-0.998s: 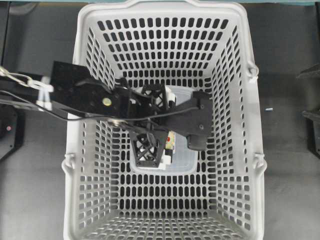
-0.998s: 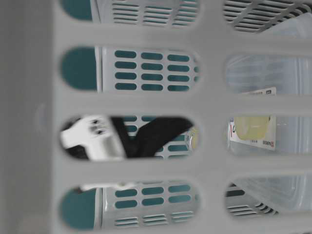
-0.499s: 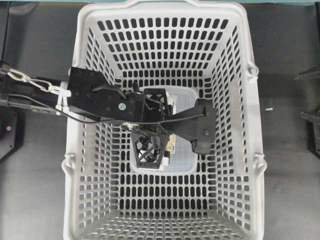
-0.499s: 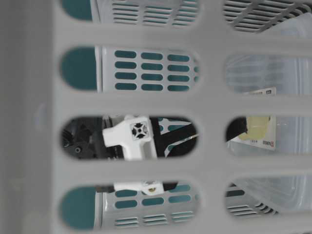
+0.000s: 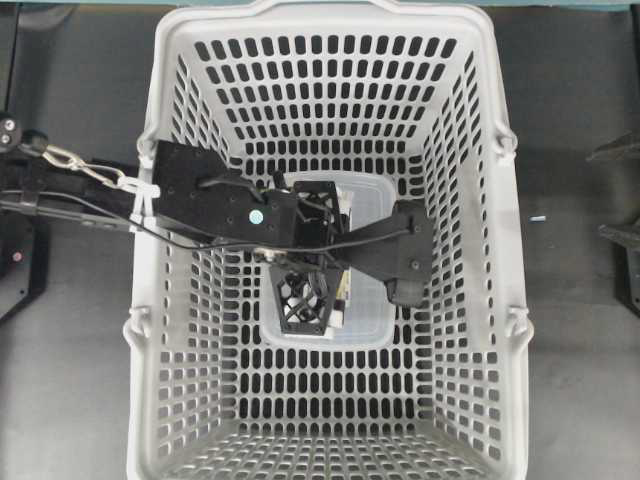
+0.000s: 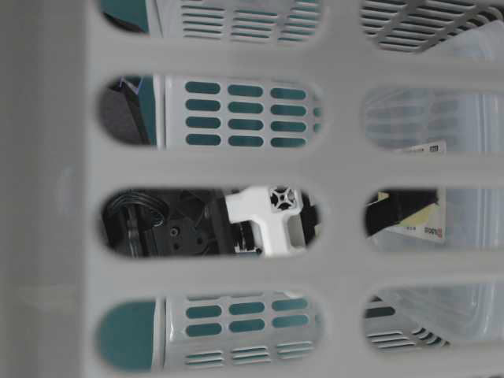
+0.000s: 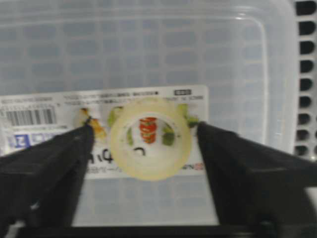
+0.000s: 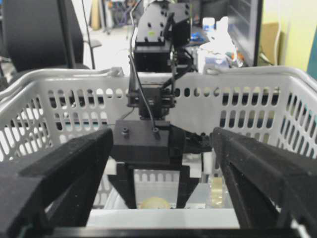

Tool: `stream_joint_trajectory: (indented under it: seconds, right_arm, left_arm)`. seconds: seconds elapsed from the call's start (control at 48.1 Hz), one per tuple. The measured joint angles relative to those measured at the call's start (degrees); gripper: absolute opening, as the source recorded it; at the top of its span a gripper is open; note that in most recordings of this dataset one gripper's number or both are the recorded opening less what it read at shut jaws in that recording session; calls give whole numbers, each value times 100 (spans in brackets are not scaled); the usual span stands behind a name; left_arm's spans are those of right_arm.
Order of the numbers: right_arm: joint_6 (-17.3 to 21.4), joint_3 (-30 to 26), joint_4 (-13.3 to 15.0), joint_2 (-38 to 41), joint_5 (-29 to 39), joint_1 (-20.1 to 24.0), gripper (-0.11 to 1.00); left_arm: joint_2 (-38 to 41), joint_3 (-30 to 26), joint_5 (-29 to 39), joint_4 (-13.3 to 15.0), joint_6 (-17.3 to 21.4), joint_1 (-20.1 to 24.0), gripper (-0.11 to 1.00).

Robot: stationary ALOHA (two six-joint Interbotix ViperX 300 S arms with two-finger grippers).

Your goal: Pick up the cellophane tape from the shopping basket with the left arm.

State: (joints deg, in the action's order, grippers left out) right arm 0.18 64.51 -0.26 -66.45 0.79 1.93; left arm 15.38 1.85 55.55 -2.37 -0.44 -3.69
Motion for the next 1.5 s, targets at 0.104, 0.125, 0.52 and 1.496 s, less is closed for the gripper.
stream_joint_trajectory:
  seconds: [0.104,0.125,0.52,1.496]
  right_arm:
    - [0,0,-9,9,0,9,78]
    - [0,-9,-9,9,0,9,78]
    - [9,18,0,0,0,0,77]
    - [123,18,-9,0,-18,0,77]
  left_arm:
    - [0,9,9,0,9,9,50]
    - [0,9,9,0,9,9,50]
    - [-765,-334,466,0,-18,-88,50]
    - [-1485,-1784,2118,0,-97,-79,50]
